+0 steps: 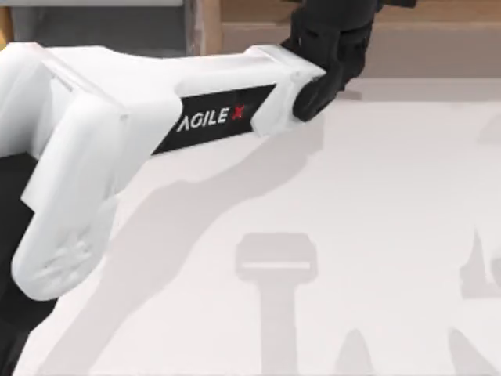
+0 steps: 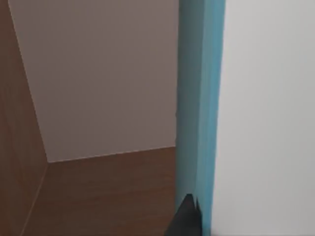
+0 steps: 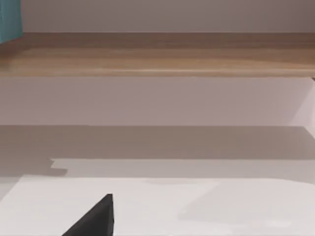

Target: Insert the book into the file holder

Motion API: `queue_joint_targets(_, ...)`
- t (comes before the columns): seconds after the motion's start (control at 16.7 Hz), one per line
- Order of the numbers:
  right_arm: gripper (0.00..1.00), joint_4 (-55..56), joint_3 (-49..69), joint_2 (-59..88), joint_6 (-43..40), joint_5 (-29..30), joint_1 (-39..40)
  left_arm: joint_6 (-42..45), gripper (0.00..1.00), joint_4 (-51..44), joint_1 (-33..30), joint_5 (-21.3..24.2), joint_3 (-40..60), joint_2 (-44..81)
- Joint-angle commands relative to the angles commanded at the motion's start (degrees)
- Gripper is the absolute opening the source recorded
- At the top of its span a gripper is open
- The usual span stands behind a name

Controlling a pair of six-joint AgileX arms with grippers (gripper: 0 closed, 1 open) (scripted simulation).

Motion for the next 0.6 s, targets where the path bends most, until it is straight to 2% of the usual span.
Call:
queue_joint_targets(0.24,1.00,0.0,0.0,0.0,0.0,0.0,0.0,7.2,0.00,1.2,0.3,6.0,-11.6,-8.3)
queue_joint_targets(0.6,1.00,0.0,0.0,0.0,0.0,0.0,0.0,22.4,0.00,3.5,0.0,15.6,-31.4,-23.0)
